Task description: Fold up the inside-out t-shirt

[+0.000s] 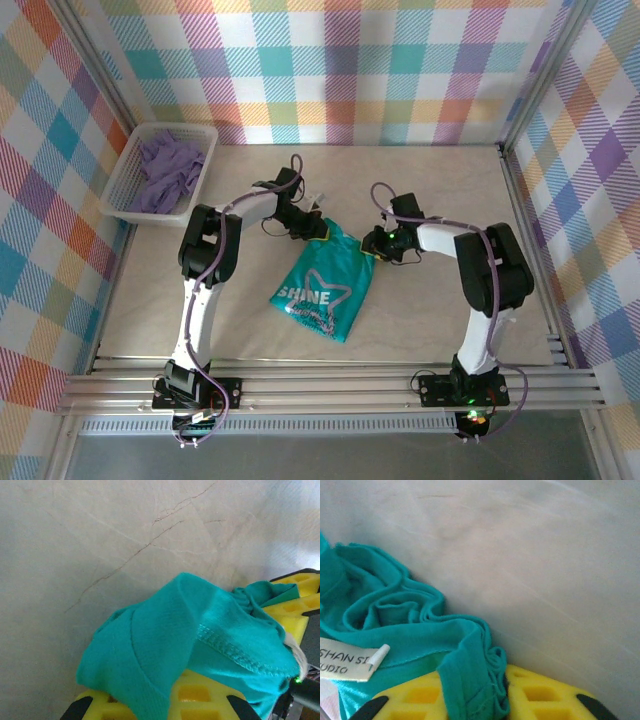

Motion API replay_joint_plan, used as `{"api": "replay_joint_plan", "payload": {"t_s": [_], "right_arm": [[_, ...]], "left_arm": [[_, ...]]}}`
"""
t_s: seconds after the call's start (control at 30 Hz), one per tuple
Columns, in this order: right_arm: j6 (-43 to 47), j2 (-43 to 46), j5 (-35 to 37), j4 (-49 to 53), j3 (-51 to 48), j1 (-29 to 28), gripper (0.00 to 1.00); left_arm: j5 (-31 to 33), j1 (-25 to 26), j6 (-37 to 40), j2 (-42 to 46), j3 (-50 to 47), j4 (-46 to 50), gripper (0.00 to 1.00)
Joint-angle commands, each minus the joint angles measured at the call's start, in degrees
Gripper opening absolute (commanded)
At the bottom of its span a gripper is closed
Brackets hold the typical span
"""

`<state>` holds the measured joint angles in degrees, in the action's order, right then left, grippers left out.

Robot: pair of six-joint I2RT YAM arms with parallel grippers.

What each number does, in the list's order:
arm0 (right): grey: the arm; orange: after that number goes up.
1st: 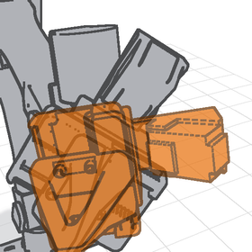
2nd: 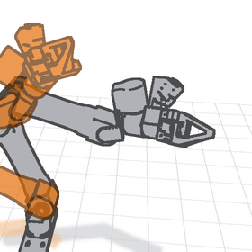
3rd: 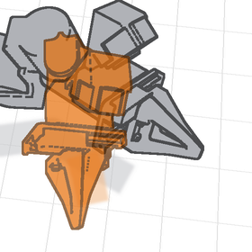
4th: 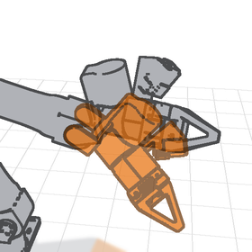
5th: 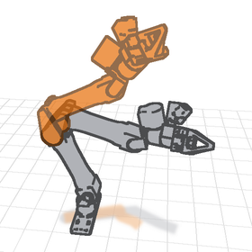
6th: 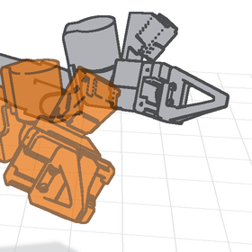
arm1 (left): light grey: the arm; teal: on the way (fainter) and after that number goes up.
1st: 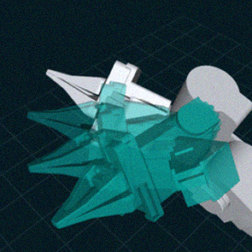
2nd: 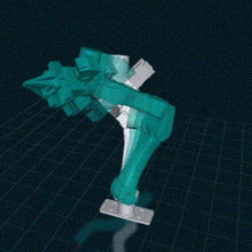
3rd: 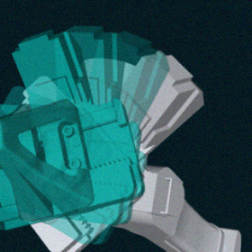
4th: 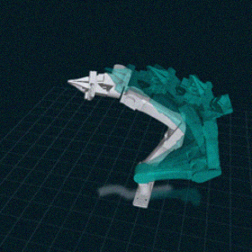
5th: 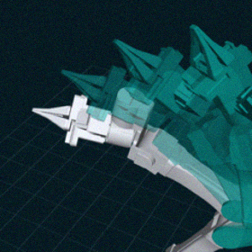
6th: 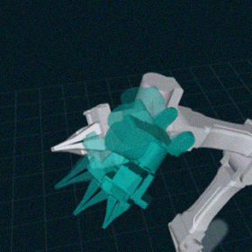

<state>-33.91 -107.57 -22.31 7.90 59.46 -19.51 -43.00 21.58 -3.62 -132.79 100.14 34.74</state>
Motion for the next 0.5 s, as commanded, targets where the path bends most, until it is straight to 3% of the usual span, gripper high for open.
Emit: {"api": "replay_joint_plan", "payload": {"t_s": [0.0, 0.2, 0.47], "right_arm": [[-0.06, -0.34, -2.91, -7.51, -0.03, -0.98, 0.17], [2.63, 3.88, -1.00, -9.00, -0.57, 0.75, 0.01], [8.71, 5.06, -1.24, -8.10, 9.79, 2.34, 0.00]], "left_arm": [[-0.17, -1.22, -2.07, 0.82, -1.06, -2.09, 0.00], [1.49, -5.03, -5.39, 5.30, -4.33, -5.82, 0.00], [2.19, -9.61, -12.86, 8.99, -1.27, -12.20, 0.00]]}}
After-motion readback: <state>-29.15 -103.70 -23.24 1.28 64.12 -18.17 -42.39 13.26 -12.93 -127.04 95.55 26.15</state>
